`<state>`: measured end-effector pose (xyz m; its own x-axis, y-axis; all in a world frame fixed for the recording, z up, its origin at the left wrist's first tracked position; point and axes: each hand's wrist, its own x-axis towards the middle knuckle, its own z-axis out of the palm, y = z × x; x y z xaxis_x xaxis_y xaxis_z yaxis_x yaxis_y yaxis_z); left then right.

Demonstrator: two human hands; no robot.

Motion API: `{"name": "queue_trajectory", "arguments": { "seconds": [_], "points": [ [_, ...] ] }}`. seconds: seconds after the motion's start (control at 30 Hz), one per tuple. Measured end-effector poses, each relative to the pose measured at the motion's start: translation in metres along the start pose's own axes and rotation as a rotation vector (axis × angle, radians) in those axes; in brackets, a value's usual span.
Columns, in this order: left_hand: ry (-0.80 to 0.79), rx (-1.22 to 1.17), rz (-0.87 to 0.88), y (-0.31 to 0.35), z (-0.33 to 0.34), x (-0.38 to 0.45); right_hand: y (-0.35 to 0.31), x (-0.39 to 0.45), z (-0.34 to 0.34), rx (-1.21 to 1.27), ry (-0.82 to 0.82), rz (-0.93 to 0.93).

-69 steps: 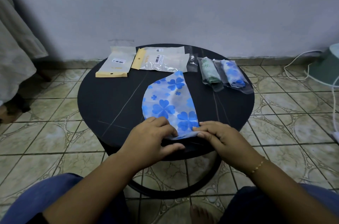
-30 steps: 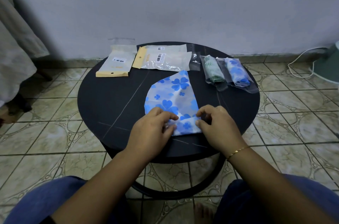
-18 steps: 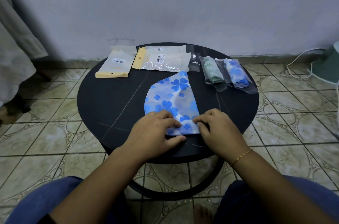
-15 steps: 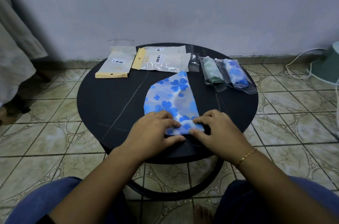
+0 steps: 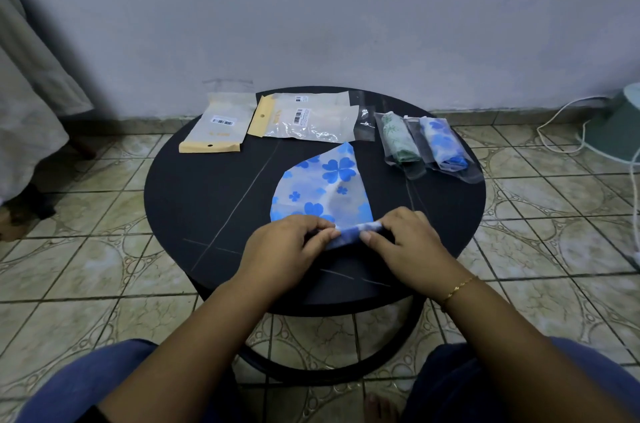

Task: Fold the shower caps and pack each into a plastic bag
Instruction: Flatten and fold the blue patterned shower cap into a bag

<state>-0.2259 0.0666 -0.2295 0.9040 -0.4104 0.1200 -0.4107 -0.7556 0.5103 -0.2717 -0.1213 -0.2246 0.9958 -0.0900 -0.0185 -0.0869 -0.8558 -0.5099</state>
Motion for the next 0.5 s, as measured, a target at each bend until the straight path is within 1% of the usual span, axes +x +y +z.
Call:
{"name": "queue_trajectory", "arguments": {
  "seconds": [0.1, 0.2, 0.3, 0.5],
  "points": [
    [0.016, -0.096, -0.050, -0.001, -0.001, 0.003, 0.000, 0.005, 0.000, -0.005, -0.009, 0.066],
    [-0.028, -0.148, -0.041, -0.005, -0.006, 0.008, -0.001, 0.007, 0.003, -0.031, 0.001, 0.106],
    [-0.060, -0.237, -0.071, -0.010, -0.012, 0.012, -0.002, 0.009, 0.006, -0.035, 0.022, 0.145],
    [-0.114, -0.307, -0.109, -0.021, -0.019, 0.015, -0.002, 0.012, 0.010, -0.078, 0.065, 0.162]
  ]
}}
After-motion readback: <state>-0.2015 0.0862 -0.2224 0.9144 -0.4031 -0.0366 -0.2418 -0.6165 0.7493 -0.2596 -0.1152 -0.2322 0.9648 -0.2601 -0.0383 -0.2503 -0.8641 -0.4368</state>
